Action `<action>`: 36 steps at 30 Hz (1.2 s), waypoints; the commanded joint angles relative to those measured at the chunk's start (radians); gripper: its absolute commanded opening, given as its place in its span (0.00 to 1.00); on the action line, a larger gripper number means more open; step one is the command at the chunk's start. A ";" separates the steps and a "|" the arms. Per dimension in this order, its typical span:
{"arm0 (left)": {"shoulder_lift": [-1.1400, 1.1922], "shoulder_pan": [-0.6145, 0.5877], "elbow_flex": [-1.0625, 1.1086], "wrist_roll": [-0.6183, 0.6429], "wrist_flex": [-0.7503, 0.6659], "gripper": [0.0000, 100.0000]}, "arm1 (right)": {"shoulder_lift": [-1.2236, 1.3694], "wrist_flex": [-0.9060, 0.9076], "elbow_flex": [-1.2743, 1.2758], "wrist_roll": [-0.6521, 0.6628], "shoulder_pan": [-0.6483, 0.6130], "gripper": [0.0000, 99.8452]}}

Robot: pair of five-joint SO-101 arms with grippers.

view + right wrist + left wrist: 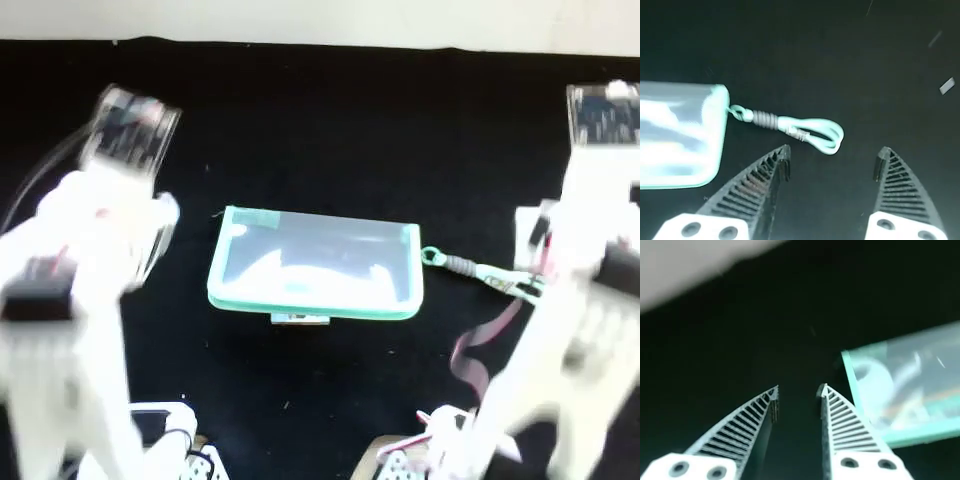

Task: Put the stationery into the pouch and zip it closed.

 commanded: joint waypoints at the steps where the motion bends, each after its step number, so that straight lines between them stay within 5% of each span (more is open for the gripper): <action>1: 0.214 0.005 -0.028 0.012 -0.003 0.15 | 0.249 -0.114 -0.027 -0.006 0.077 0.28; 14: 0.562 0.010 -0.030 0.015 -0.005 0.15 | 0.789 -0.283 -0.031 -0.008 0.188 0.28; 36: 0.572 0.010 -0.027 0.017 -0.002 0.15 | 1.023 -0.414 -0.027 -0.002 0.200 0.25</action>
